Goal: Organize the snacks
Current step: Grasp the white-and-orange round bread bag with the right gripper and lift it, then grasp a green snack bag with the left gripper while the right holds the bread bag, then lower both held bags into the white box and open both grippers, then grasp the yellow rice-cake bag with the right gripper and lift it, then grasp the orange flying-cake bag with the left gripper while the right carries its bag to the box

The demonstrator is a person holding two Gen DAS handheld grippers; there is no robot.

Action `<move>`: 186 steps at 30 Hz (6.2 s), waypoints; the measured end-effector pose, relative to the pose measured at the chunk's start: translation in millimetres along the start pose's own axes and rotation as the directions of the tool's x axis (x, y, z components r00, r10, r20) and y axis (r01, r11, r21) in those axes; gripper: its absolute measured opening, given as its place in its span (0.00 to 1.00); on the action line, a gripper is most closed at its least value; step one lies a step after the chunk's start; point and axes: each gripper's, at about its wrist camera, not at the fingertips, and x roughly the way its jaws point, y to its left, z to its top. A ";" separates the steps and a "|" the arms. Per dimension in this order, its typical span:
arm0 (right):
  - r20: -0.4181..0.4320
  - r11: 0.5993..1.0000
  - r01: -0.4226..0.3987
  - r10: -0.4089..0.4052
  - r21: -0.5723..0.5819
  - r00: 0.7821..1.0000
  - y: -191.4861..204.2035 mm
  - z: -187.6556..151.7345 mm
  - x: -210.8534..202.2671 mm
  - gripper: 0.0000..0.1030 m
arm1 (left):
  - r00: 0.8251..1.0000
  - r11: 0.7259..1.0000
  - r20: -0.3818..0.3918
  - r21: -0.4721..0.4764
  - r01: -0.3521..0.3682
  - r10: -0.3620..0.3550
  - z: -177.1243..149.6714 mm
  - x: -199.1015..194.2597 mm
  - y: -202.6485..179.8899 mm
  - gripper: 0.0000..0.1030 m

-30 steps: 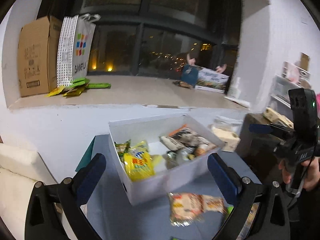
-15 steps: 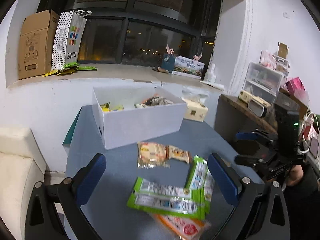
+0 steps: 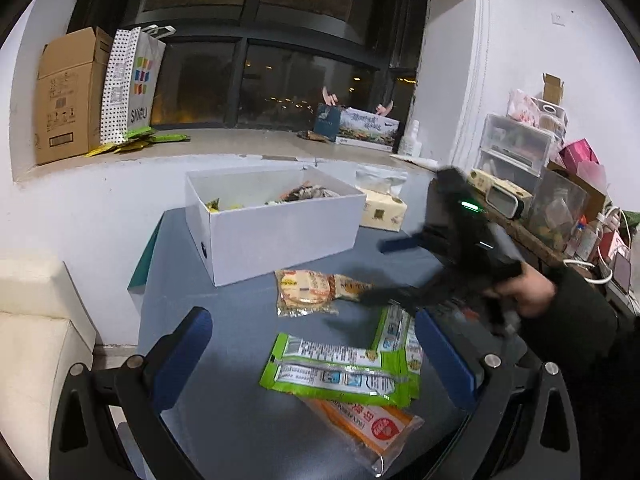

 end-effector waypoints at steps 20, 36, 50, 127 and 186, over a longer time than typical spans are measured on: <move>-0.347 0.996 -0.066 0.042 -0.057 0.937 -20.2 36.3 159.2 1.00 | 0.996 0.999 -0.083 -0.031 0.015 -0.017 -23.0 9.8 15.0 1.00; -0.032 0.998 -0.022 0.024 0.055 0.999 -16.4 33.7 20.1 0.77 | 0.973 0.998 -0.228 0.041 0.052 -0.041 -36.5 47.2 1.3 1.00; 0.142 0.979 -0.057 0.029 0.197 0.989 -28.9 -42.0 -96.0 0.77 | 0.784 0.653 -0.581 0.509 0.561 -0.221 -23.8 135.3 -42.6 1.00; 0.216 0.879 -0.031 -0.083 0.477 0.973 -159.0 147.6 -8.2 1.00 | 0.999 0.979 0.044 -0.206 -0.002 0.011 174.9 155.1 104.0 1.00; -0.027 0.995 0.031 -0.028 0.098 0.999 -70.7 -14.7 3.7 0.43 | 0.947 0.982 -0.316 -0.150 -0.113 0.060 -49.1 93.4 -34.4 1.00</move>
